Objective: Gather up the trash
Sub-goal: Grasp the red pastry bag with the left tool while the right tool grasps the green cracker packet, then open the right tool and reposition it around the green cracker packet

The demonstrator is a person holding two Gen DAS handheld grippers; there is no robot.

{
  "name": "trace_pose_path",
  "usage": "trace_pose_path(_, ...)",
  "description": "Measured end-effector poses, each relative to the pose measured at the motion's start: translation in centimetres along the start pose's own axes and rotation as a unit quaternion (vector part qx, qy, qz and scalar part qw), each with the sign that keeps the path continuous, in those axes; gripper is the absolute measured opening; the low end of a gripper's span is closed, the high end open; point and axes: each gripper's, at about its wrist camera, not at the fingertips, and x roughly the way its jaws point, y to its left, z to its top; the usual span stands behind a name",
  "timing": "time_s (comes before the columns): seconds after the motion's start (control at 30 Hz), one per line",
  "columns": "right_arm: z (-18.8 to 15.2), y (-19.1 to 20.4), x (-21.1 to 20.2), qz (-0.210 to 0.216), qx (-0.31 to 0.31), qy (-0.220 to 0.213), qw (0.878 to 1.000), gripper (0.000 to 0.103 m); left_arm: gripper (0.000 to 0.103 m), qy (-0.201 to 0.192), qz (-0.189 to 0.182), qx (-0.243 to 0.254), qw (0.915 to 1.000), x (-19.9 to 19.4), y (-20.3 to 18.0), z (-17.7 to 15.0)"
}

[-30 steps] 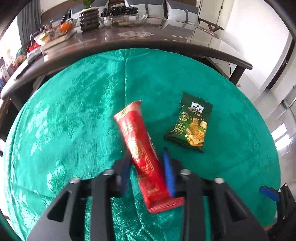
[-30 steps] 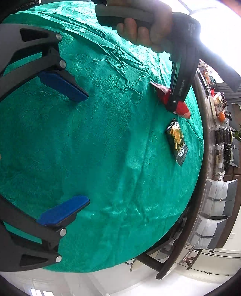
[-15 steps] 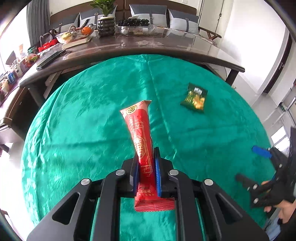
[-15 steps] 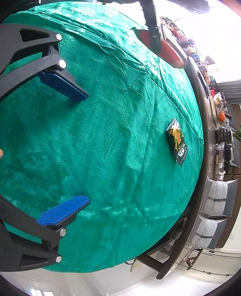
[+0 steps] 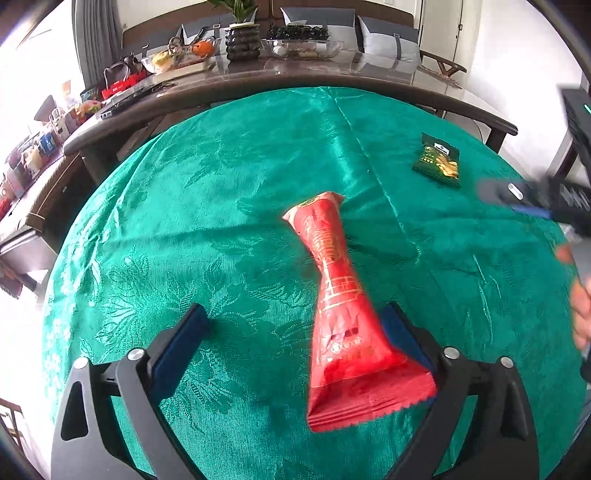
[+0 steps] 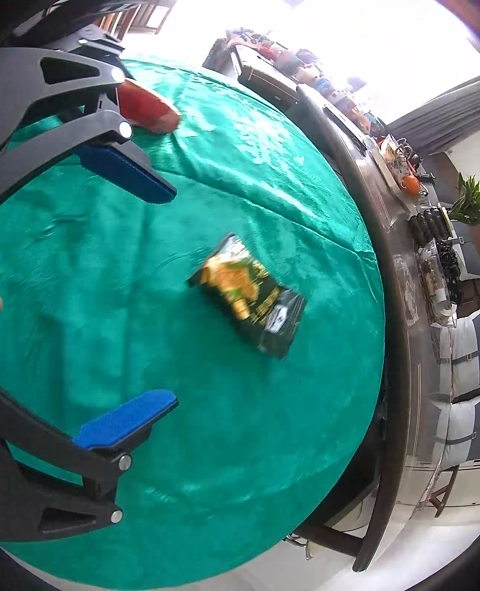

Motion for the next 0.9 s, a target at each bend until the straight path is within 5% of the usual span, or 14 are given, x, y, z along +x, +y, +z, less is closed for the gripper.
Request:
trace_pose_path(0.2, 2.1, 2.5, 3.2, -0.109, -0.01, -0.006, 0.994, 0.071, 0.097, 0.002, 0.0, 0.001, 1.0, 0.2, -0.1, 0.1)
trace_pose_path(0.33, 0.9, 1.5, 1.9, -0.105, -0.029, -0.044, 0.993, 0.042, 0.097, 0.002, -0.001, 0.001, 1.0, 0.2, -0.2, 0.0)
trace_pose_path(0.43, -1.4, 1.3, 0.4, -0.093, -0.097, -0.055, 0.989, 0.039, 0.097, 0.002, -0.001, 0.001, 1.0, 0.2, -0.2, 0.0)
trace_pose_path(0.6, -8.1, 0.6, -4.5, 0.002, -0.158, -0.037, 0.987, 0.038, 0.097, 0.002, -0.001, 0.001, 1.0, 0.2, -0.2, 0.0)
trace_pose_path(0.73, -12.5, -0.3, -7.1, 0.012, -0.179, -0.028, 0.983, 0.04, 0.098, 0.002, -0.001, 0.001, 1.0, 0.2, -0.2, 0.0)
trace_pose_path(0.8, -13.3, -0.6, -7.2, -0.009, -0.177, -0.042, 0.983, 0.063, 0.098, 0.002, -0.001, 0.001, 1.0, 0.2, -0.2, 0.0)
trace_pose_path(0.9, -13.1, -1.1, -6.5, -0.023, -0.157, -0.028, 0.987, 0.084, 0.098, 0.002, -0.001, 0.001, 1.0, 0.2, -0.2, 0.0)
